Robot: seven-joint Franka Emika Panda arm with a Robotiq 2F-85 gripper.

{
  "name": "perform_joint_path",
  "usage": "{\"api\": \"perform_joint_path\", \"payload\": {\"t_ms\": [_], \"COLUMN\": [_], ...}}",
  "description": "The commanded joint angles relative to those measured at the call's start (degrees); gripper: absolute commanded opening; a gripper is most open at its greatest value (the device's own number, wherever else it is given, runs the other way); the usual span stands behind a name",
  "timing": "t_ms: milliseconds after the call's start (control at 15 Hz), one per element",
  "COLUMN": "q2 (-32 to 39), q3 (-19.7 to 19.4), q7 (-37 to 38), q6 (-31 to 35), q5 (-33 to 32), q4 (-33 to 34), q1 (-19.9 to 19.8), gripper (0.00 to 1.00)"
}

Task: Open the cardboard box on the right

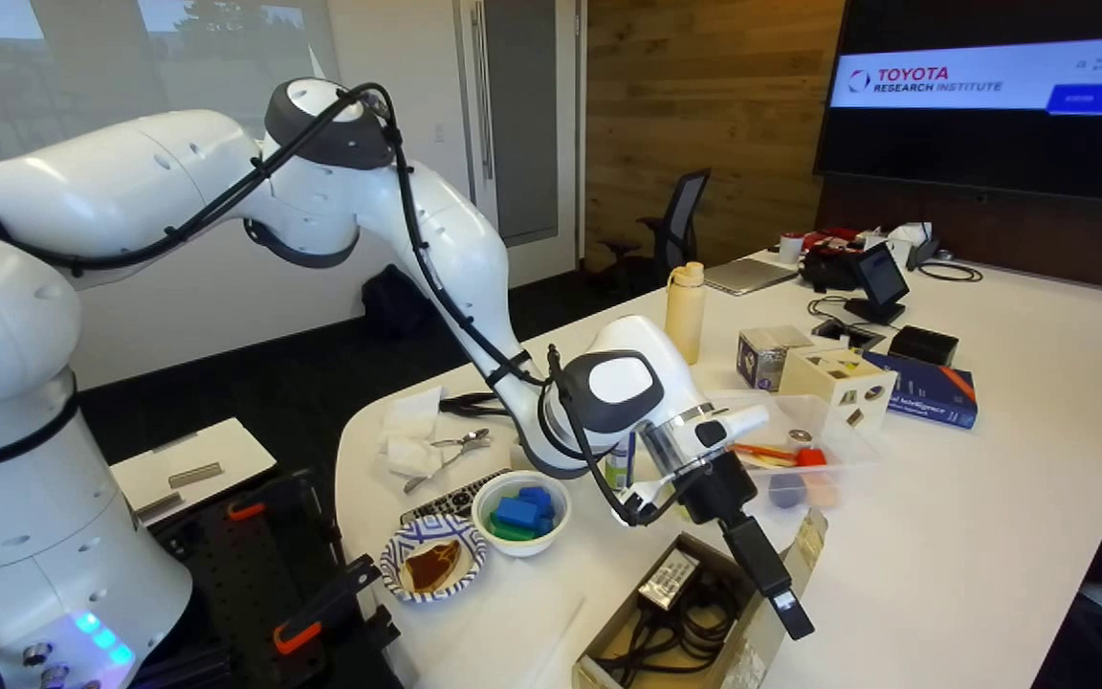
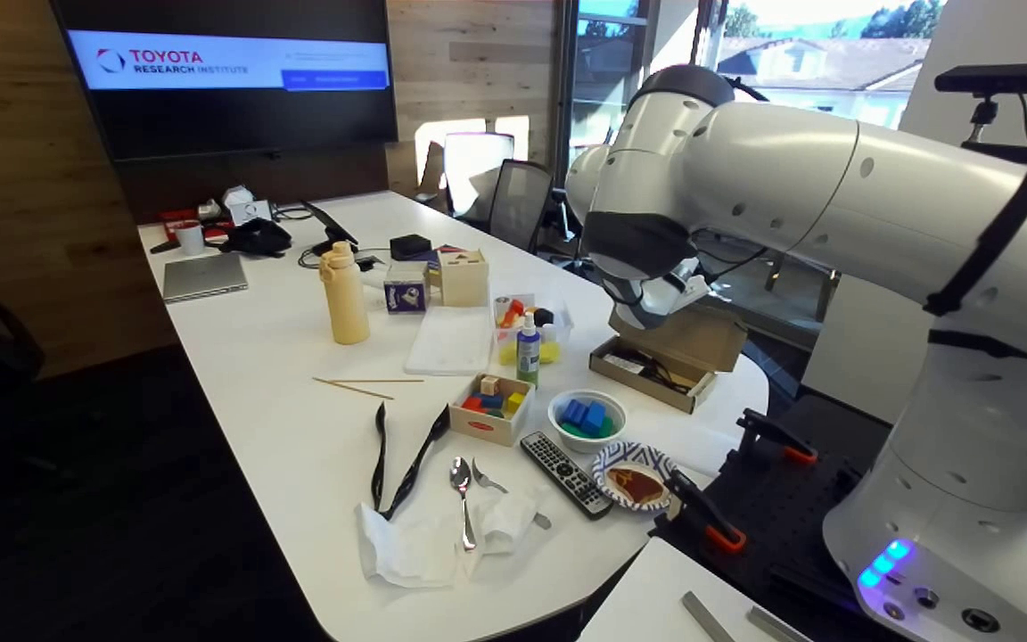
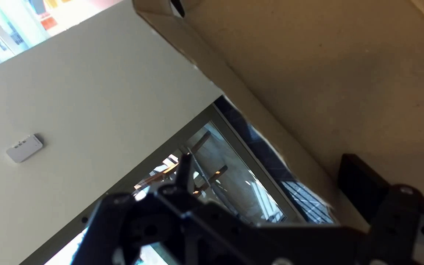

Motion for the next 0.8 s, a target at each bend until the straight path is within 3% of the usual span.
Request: {"api": "perform_joint_path", "payload": {"t_ms": [0,733], "q2": [0.54,3.1], "q3": [0.91,7.25], "q7": [0.83,1.01], "q6": [-2.46,-6.35], "q5": [-0.86,-1.71], "q4": [3.12,10.95], "q1": [-2.98,-11.79], "gripper": [1.0,1.0]}}
